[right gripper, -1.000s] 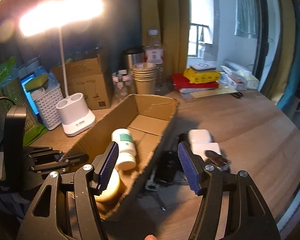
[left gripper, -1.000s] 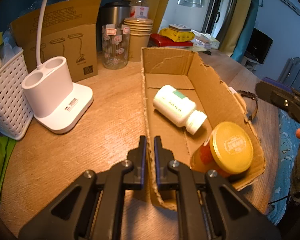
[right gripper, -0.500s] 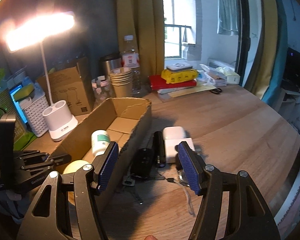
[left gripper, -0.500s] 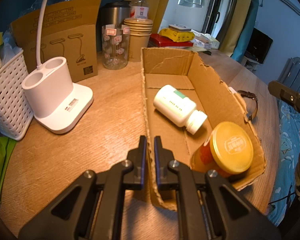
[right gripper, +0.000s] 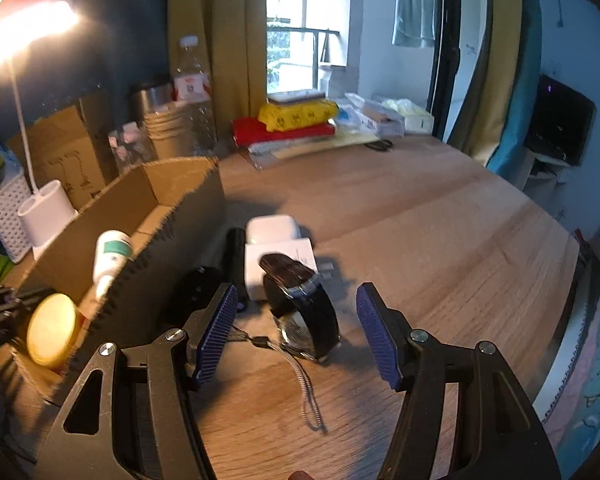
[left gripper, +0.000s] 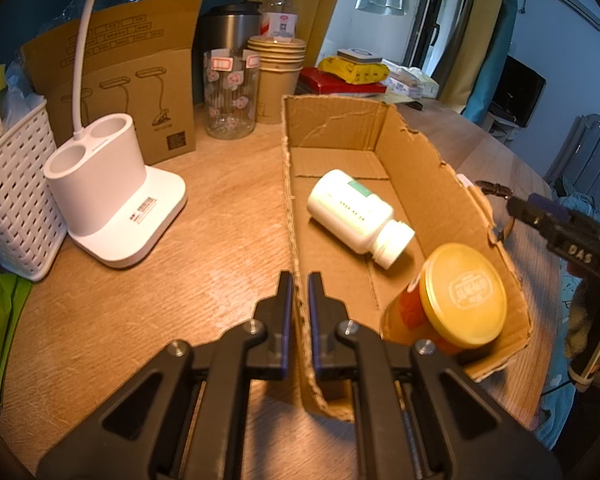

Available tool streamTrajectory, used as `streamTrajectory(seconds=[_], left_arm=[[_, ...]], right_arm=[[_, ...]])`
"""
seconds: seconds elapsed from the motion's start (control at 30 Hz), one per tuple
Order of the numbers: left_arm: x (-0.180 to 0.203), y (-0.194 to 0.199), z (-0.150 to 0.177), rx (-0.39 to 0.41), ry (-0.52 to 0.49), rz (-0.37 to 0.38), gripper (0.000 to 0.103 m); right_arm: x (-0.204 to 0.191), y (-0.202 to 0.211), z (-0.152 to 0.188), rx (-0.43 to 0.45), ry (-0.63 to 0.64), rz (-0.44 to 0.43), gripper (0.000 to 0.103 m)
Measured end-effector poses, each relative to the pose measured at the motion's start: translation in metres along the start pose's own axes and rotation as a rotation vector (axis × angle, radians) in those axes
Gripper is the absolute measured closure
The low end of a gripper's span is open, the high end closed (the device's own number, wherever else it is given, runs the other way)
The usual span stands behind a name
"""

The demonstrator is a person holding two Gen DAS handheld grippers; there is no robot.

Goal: Organize rigid objects
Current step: 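Move the right gripper to the black wristwatch and grasp it, then lift the wristwatch with the right gripper toward the box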

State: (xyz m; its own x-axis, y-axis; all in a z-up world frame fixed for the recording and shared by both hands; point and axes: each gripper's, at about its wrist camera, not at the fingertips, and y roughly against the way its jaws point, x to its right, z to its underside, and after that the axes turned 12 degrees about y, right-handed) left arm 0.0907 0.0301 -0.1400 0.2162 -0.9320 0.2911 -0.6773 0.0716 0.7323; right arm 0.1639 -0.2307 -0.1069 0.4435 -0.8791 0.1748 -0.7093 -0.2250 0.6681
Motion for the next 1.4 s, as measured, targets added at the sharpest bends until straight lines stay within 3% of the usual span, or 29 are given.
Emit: streamTrajectory(seconds=[0.33,0.9,1.03,1.13,1.4], left_arm=[[0.0,0.0,0.0,0.0,0.0,0.0,0.096],[0.0,0.0,0.0,0.001,-0.001,-0.001,0.096],[0.0,0.0,0.0,0.001,0.0,0.0,0.096],[0.0,0.0,0.0,0.001,0.0,0.0,0.096],[0.0,0.0,0.0,0.001,0.0,-0.001,0.096]], right_arm=[[0.005,-0.041,0.014,-0.097,0.018,-0.011,0.038],[0.003,-0.052,0.018,-0.16,0.031,-0.018,0.038],[0.006,-0.053,0.018,-0.16,0.014,-0.044,0.043],[0.003,-0.052,0.017,-0.152,0.021,-0.053,0.056],[0.006,-0.047,0.018,-0.13,-0.007,-0.073,0.057]])
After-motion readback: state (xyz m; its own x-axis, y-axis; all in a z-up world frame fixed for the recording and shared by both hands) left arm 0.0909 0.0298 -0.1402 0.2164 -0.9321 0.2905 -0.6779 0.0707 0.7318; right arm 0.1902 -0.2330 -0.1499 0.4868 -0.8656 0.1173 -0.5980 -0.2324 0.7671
